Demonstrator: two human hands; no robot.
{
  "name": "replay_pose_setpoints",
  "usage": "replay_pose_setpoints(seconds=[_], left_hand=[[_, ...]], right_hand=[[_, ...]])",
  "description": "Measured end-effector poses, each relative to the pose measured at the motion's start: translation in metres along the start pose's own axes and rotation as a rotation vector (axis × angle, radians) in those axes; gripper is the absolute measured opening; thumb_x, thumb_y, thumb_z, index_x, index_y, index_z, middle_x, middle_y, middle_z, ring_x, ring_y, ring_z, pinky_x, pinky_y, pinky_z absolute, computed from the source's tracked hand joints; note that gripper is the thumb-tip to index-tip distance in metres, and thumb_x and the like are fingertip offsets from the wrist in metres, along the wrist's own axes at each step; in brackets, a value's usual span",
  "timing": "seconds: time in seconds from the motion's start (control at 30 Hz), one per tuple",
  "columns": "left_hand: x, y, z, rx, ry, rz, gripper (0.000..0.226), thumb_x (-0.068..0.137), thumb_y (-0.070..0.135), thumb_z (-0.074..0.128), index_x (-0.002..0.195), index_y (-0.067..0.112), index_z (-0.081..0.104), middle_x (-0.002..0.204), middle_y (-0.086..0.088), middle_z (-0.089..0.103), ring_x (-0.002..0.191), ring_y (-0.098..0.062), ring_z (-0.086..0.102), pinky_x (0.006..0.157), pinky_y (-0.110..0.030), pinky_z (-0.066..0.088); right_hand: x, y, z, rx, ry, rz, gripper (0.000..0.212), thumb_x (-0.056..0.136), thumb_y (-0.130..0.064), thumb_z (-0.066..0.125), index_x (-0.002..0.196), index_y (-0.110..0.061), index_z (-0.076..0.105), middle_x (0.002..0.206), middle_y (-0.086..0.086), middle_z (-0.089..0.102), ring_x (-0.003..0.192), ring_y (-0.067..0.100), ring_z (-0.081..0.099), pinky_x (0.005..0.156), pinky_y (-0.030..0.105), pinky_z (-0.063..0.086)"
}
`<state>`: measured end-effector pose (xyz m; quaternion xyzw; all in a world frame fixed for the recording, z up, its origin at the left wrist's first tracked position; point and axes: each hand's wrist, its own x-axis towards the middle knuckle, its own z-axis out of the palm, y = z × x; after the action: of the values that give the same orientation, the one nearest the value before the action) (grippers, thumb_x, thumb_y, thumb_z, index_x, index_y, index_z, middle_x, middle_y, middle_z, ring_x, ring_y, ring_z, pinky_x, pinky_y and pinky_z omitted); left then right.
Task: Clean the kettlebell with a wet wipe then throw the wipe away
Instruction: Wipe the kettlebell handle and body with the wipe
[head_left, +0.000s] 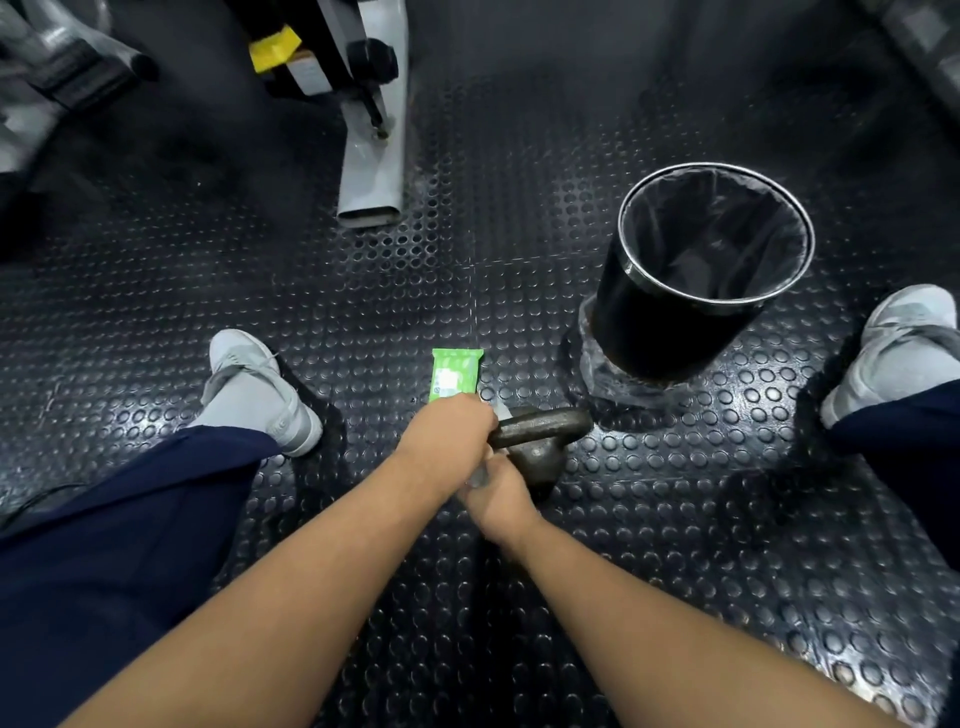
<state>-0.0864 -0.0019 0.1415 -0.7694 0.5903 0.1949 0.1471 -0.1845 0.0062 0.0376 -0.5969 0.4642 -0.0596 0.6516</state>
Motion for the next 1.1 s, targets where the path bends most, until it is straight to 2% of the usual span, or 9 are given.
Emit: replay_pose_setpoints(seconds=[0.2,0.33,0.43,0.63,0.73,0.87,0.93,0.97,1.1], left_hand=[[0.000,0.002,0.001,0.031,0.046,-0.004,0.022,0.090,0.016,0.065,0.110,0.016,0.074,0.099,-0.005,0.064,0.090,-0.029,0.067,0.079,-0.039,0.058],[0.005,0.000,0.002,0.037,0.024,0.011,0.019,0.092,0.025,0.069,0.106,0.013,0.073,0.093,-0.004,0.060,0.090,-0.030,0.066,0.076,-0.040,0.056],[0.006,0.000,0.001,0.042,0.028,0.020,0.019,0.092,0.026,0.071,0.103,0.012,0.072,0.090,-0.003,0.056,0.091,-0.030,0.066,0.075,-0.039,0.055],[0.006,0.000,0.001,0.035,0.041,0.008,0.017,0.093,0.021,0.069,0.106,0.012,0.073,0.091,-0.003,0.058,0.090,-0.029,0.067,0.075,-0.038,0.053],[0.004,0.001,0.003,0.031,0.059,0.003,0.020,0.094,0.015,0.065,0.112,0.015,0.073,0.101,-0.005,0.066,0.092,-0.028,0.068,0.081,-0.038,0.057],[0.004,0.000,0.003,0.031,0.050,-0.008,0.019,0.094,0.022,0.067,0.111,0.015,0.073,0.103,-0.005,0.065,0.093,-0.028,0.067,0.080,-0.037,0.055],[0.004,0.000,0.002,0.031,0.039,0.001,0.021,0.094,0.026,0.069,0.110,0.014,0.073,0.103,-0.006,0.065,0.094,-0.029,0.067,0.079,-0.038,0.055],[0.004,0.000,0.002,0.041,0.038,0.004,0.020,0.094,0.025,0.068,0.110,0.014,0.073,0.102,-0.006,0.065,0.093,-0.029,0.067,0.079,-0.038,0.055],[0.004,0.000,0.000,0.036,0.035,-0.002,0.021,0.094,0.027,0.069,0.110,0.013,0.073,0.102,-0.007,0.065,0.093,-0.029,0.068,0.079,-0.038,0.055]], right_hand=[[0.004,-0.011,-0.017,0.750,-0.011,0.300,0.025,0.090,0.018,0.052,0.097,-0.005,0.058,0.081,0.006,0.065,0.073,0.016,0.060,0.071,0.031,0.050],[0.006,0.010,-0.024,-0.064,-0.039,-0.056,0.009,0.099,-0.005,0.059,0.096,-0.014,0.057,0.085,0.002,0.057,0.075,0.015,0.053,0.065,0.022,0.040],[0.007,0.015,-0.022,-0.351,-0.197,-0.243,0.036,0.085,-0.001,0.064,0.102,-0.026,0.045,0.103,-0.001,0.048,0.090,0.013,0.048,0.072,0.010,0.036],[0.013,0.000,-0.023,0.400,-0.115,0.167,0.027,0.090,0.012,0.055,0.085,-0.010,0.068,0.081,0.009,0.062,0.073,0.017,0.058,0.070,0.030,0.049],[0.020,0.006,-0.037,0.741,-0.191,0.258,0.039,0.087,0.024,0.044,0.082,-0.005,0.070,0.095,0.016,0.060,0.093,0.026,0.055,0.099,0.034,0.050],[0.014,0.006,-0.032,-0.004,-0.102,0.054,0.021,0.101,-0.003,0.056,0.081,-0.009,0.057,0.075,0.006,0.058,0.071,0.018,0.054,0.071,0.031,0.044],[0.009,0.010,-0.030,-0.437,-0.160,-0.171,0.014,0.093,-0.007,0.061,0.107,-0.009,0.057,0.093,0.010,0.059,0.084,0.023,0.058,0.078,0.028,0.043],[0.009,0.013,-0.029,-0.540,-0.194,-0.232,0.043,0.086,-0.009,0.062,0.128,-0.011,0.052,0.106,0.012,0.059,0.098,0.025,0.059,0.088,0.030,0.047],[0.006,0.007,-0.022,-0.158,-0.261,-0.124,0.049,0.075,-0.011,0.066,0.121,-0.009,0.054,0.102,0.006,0.062,0.094,0.018,0.063,0.085,0.030,0.054]])
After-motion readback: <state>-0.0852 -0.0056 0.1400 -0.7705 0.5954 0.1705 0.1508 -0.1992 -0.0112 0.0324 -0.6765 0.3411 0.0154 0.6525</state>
